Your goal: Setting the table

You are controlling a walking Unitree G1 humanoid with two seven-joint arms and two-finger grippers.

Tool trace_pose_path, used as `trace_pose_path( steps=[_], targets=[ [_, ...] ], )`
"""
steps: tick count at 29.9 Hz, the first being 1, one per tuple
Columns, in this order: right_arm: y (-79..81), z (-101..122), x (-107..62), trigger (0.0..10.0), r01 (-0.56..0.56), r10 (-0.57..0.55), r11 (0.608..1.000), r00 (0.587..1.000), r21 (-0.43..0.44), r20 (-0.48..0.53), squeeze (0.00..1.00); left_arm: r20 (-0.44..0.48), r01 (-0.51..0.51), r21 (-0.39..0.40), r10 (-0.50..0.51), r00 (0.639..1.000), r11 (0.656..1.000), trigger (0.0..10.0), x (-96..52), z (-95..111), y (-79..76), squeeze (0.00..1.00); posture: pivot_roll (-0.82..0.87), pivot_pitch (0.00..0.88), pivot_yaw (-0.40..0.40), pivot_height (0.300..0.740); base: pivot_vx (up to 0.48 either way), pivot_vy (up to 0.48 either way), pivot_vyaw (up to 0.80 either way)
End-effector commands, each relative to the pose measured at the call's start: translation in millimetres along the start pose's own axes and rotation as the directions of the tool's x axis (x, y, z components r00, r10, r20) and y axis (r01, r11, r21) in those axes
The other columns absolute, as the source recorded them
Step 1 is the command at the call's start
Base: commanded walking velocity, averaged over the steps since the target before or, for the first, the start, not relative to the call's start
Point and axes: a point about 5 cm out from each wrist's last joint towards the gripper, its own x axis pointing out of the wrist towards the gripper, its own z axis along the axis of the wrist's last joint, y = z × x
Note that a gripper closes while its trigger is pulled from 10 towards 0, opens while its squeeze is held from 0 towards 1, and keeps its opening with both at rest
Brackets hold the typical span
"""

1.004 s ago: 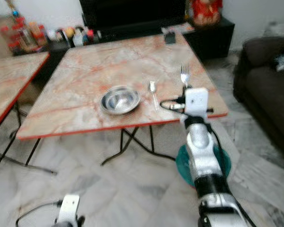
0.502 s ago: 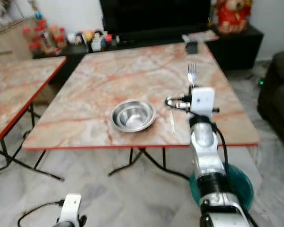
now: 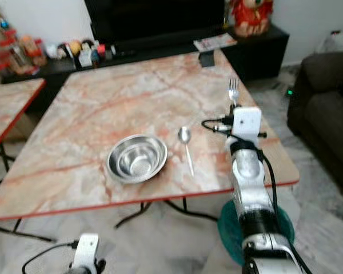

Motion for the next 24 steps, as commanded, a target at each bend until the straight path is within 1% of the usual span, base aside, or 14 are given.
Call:
trace_pose_path(
  steps=[1, 10, 16, 19, 24],
  targets=[
    [10.8, 1.2, -0.4, 10.0, -0.028, 0.028, 0.999, 1.0, 0.015, 0.002, 0.0, -0.022, -0.027, -0.001, 0.027, 0.999, 1.0, 10.0, -1.6, -7.3, 10.0, 0.0, -0.11, 0.0, 0.121, 0.74, 0.0, 0.0, 0.0],
    [7.9, -3.6, -0.8, 10.0, -0.012, 0.012, 1.0, 1.0, 0.016, -0.021, 0.0, -0.026, -0.028, 0.003, 0.028, 0.999, 1.0, 10.0, -1.6, -7.8, 9.6, 0.0, -0.11, 0.0, 0.12, 0.74, 0.0, 0.0, 0.0],
    [12.7, -2.9, 0.5, 10.0, -0.033, 0.033, 0.999, 0.999, 0.004, -0.02, 0.0, -0.024, -0.032, -0.001, 0.032, 0.999, 1.0, 10.0, -1.5, -7.1, 10.0, 0.0, -0.1, 0.0, 0.118, 0.74, 0.286, 0.0, 0.0],
    [10.7, -7.7, -0.5, 10.0, -0.023, 0.022, 1.0, 0.999, -0.015, -0.048, 0.0, -0.022, -0.031, 0.0, 0.031, 0.999, 1.0, 10.0, -1.4, -6.5, 9.9, 0.0, -0.1, 0.0, 0.117, 0.74, 0.291, 0.0, 0.0],
    [7.9, -9.6, -1.2, 10.0, -0.012, 0.011, 1.0, 0.998, -0.006, -0.056, 0.0, -0.022, -0.031, 0.001, 0.031, 0.999, 1.0, 10.0, -1.3, -6.1, 10.0, 0.0, -0.11, 0.0, 0.119, 0.74, 0.298, 0.0, 0.0]
  ],
)
